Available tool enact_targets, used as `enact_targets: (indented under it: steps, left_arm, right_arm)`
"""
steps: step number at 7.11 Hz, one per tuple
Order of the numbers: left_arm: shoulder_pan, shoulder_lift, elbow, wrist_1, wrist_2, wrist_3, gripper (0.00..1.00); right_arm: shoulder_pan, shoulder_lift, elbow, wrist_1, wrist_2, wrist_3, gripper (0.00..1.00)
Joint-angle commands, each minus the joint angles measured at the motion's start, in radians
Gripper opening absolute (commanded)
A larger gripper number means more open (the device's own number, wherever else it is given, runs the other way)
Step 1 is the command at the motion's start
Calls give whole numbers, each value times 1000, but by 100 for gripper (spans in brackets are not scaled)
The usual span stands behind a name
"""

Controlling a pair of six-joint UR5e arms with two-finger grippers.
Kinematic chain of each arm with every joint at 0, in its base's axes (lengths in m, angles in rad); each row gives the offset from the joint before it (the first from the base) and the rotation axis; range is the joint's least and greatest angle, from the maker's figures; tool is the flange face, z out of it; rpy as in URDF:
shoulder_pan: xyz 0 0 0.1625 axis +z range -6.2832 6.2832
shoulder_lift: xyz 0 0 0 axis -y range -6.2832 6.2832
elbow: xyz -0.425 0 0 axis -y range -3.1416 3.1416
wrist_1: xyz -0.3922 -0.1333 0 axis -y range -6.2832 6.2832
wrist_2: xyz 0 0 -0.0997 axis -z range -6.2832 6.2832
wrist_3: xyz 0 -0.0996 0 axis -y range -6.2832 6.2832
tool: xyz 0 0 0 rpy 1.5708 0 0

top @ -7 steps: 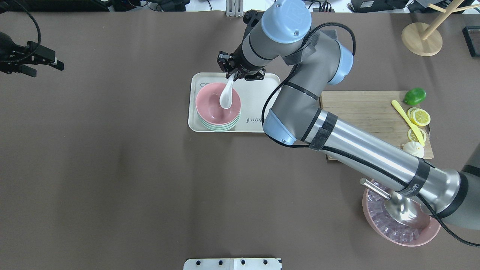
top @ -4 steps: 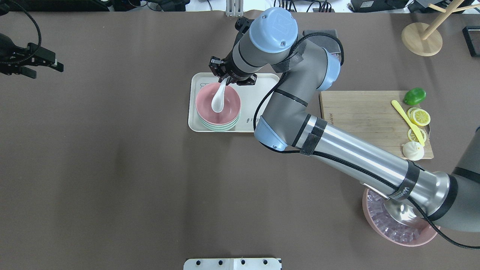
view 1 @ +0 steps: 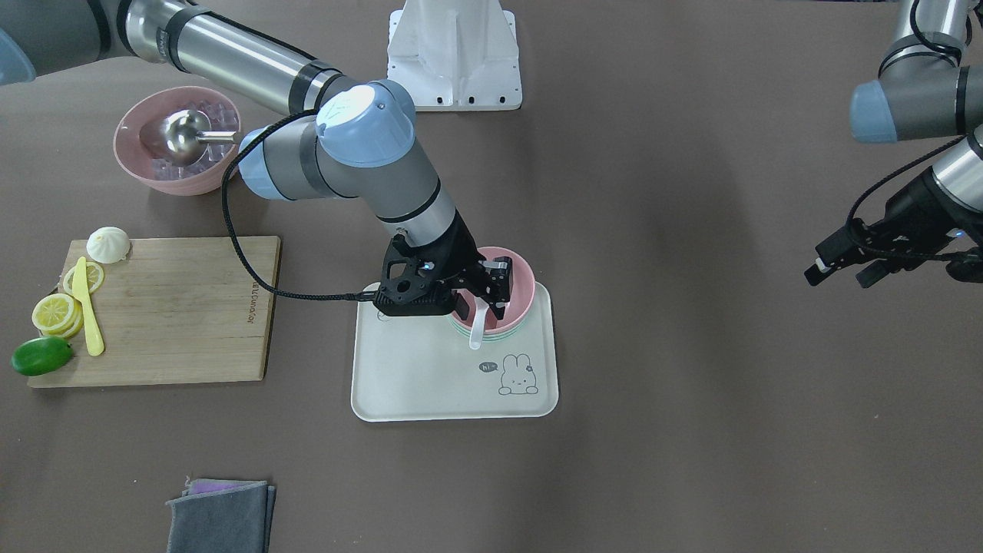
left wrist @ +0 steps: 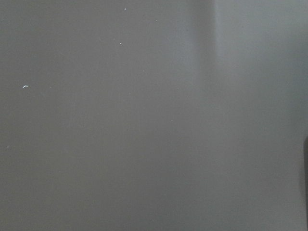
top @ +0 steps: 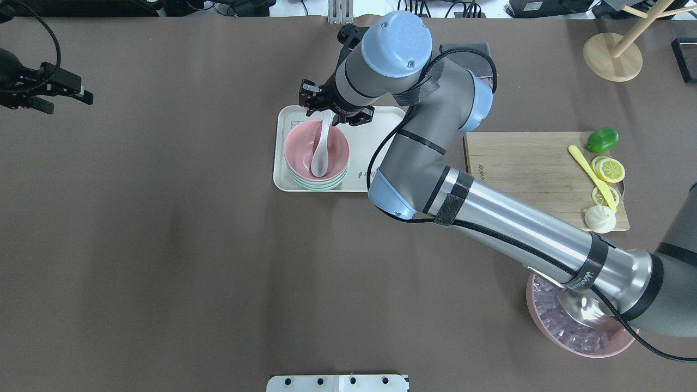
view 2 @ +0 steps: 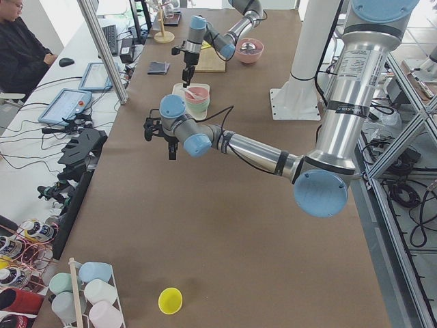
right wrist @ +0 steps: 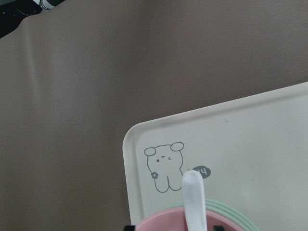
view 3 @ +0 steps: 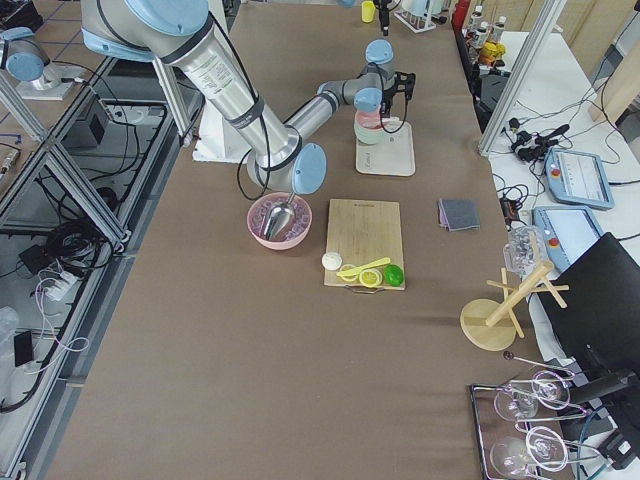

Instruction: Stack pink bowl on green and place spoon

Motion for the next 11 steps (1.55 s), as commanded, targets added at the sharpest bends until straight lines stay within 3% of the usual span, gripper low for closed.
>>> enact_targets:
  steps: [1,2,3,4,5,7,9,11]
  left_arm:
    - [-4,-1,-9,4,3,-1,98]
    - [-51,2,-15,4,3,0,98]
    - [-107,1,-20,8,9,46,98]
    - [-134,46,-21,11,56,204,98]
    - [-184,112,-20,10,67,370,98]
    - [-264,226,-17,28,41,544,98]
    - [-265,301,-6,12,16,548,98]
    - [-261,312,42,18,87,554,98]
  right_arm:
    - [11,-5,14,-10,2,-8,100]
    - [52,-38,82,-98,3,-22,100]
    - [80,-99,220,-307,-3,-185,100]
    - [115,-189,358,-502,-3,-406,100]
    - [179,-280,424,-588,15,-585,100]
    - [418,-533,434,-583,235,-950,100]
    - [633,-700,355,-584,354,-1207,100]
    - [736,-799,293,-583,374,-1411,100]
